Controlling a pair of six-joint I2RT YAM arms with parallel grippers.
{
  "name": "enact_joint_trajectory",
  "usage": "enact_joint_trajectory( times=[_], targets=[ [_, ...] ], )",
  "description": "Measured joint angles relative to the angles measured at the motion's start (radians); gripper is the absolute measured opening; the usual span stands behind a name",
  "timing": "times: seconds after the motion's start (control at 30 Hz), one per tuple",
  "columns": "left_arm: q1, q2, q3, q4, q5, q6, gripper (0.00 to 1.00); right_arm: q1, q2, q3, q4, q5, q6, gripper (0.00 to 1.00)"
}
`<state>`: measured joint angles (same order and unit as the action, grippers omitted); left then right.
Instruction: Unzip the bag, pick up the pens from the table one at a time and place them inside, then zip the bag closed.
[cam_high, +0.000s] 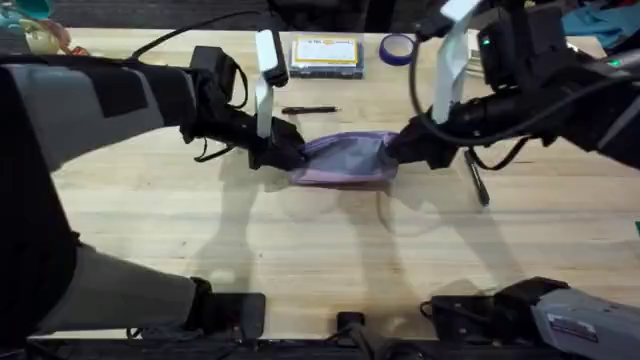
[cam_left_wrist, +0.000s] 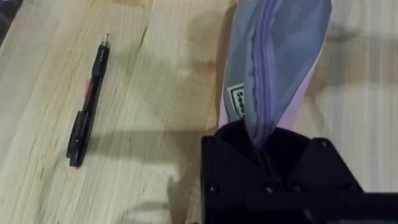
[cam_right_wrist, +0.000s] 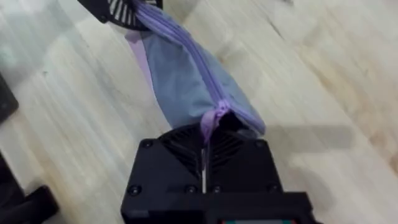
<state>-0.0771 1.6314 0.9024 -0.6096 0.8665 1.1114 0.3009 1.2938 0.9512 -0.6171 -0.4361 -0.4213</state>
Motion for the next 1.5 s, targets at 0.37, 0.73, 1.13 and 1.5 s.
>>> enact_joint_trajectory(
  times=[0.37,0.73,1.13,1.5],
  targets=[
    [0.014,0.0,0.003,0.0,-0.023,0.0,0.043,0.144,0.157,0.002,0.207,0.107,0.021,0.031],
    [0.025,-0.002,0.006,-0.006,-0.037,0.0,0.043,0.209,0.188,0.015,0.247,0.175,0.043,0.031],
    [0.026,-0.002,0.008,-0.005,-0.048,0.0,0.043,0.16,0.197,0.162,0.136,0.13,0.055,0.03],
    [0.024,-0.002,0.008,-0.001,-0.034,0.0,0.043,0.101,0.197,0.27,0.026,0.105,0.054,0.03]
  ],
)
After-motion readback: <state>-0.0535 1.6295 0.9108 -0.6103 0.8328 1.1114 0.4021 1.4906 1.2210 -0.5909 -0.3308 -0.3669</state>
